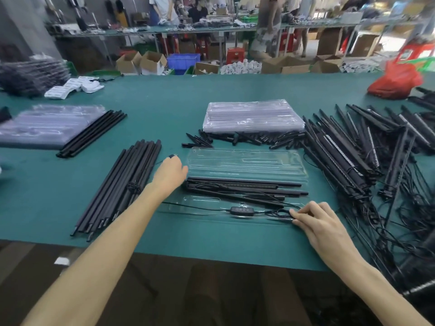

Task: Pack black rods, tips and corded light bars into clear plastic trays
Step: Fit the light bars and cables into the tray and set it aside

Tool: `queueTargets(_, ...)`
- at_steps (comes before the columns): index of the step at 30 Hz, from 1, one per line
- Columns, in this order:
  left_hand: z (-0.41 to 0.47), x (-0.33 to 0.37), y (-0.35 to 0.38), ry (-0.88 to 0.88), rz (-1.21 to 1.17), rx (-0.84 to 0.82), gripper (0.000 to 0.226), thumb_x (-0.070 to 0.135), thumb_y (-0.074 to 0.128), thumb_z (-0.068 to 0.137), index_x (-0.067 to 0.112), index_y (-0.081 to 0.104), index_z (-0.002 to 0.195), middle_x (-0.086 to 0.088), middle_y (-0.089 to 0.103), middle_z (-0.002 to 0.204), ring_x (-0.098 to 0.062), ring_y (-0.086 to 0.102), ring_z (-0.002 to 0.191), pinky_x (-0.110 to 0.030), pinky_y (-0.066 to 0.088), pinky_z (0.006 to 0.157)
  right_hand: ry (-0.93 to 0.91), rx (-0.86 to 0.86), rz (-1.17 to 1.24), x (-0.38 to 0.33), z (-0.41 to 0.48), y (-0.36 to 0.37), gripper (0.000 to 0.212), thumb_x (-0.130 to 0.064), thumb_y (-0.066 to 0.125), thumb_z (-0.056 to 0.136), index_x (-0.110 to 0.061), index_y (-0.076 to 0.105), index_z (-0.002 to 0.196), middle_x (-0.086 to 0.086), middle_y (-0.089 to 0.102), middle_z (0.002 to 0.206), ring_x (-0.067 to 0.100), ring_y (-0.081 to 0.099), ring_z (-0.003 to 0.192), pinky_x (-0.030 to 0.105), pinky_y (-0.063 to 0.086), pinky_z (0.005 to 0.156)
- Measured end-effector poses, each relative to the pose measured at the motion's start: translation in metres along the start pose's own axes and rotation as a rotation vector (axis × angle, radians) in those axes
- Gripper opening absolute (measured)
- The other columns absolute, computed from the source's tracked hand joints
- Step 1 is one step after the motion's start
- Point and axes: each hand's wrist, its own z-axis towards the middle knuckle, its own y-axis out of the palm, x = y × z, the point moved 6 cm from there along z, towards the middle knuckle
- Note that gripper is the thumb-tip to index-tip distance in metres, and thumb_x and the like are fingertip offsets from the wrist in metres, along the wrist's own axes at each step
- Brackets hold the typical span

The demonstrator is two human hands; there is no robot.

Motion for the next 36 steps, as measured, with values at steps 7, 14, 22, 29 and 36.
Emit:
queueTargets(7,0.023,-0.008,0.029,-0.235,-0.719,-0.055,0.05,0.006,0.07,0.091,-0.004,0.05,0.136,-0.016,0.061,0.12,-0.024,0.056,0.106,-0.03,0.041,0.091,-0.001,-0.018,0.014,0.0,0.003,-0.001,0.018,-0.002,0.082,0.078,-0.003,0.079,0.096,0.005,0.059,0.08,0.029,0.054,0.073,0.042,0.054,0.064)
queueTargets(14,0.023,-0.023,0.026,-0.201,-1.028,-0.076,0.043,-0.019,0.064,0.08,0.02,0.065,0.097,0.001,0.062,0.084,-0.021,0.059,0.089,-0.024,0.041,0.062,0.026,-0.034,0.034,0.004,-0.001,0.002,0.02,-0.005,0.078,0.083,-0.003,0.078,0.103,0.004,0.06,0.085,0.029,0.053,0.078,0.043,0.053,0.07)
queueTargets(22,0.007,-0.02,0.0,0.152,-0.861,0.073,0.046,-0.028,0.062,0.073,0.014,0.063,0.092,-0.002,0.075,0.095,-0.015,0.07,0.091,-0.025,0.056,0.079,0.023,-0.009,0.035,0.002,-0.001,0.0,0.02,-0.002,0.08,0.08,-0.002,0.078,0.099,0.006,0.06,0.081,0.03,0.054,0.075,0.045,0.055,0.066)
queueTargets(29,-0.009,-0.017,-0.006,0.282,-0.797,-0.045,0.015,-0.001,0.069,0.09,0.008,0.067,0.101,0.006,0.075,0.097,0.001,0.069,0.089,-0.028,0.051,0.089,0.03,-0.01,0.035,0.004,-0.002,0.001,0.018,-0.004,0.079,0.081,-0.002,0.079,0.099,0.006,0.06,0.083,0.03,0.054,0.075,0.045,0.055,0.066)
queueTargets(36,-0.016,-0.012,-0.021,0.244,-0.938,-0.475,0.1,0.089,0.007,0.081,0.025,0.067,0.13,0.007,0.056,0.145,-0.011,0.042,0.14,-0.035,0.026,0.116,0.038,-0.009,0.033,0.006,-0.001,0.003,0.017,-0.006,0.078,0.083,-0.002,0.078,0.1,0.005,0.059,0.084,0.029,0.053,0.077,0.045,0.054,0.068)
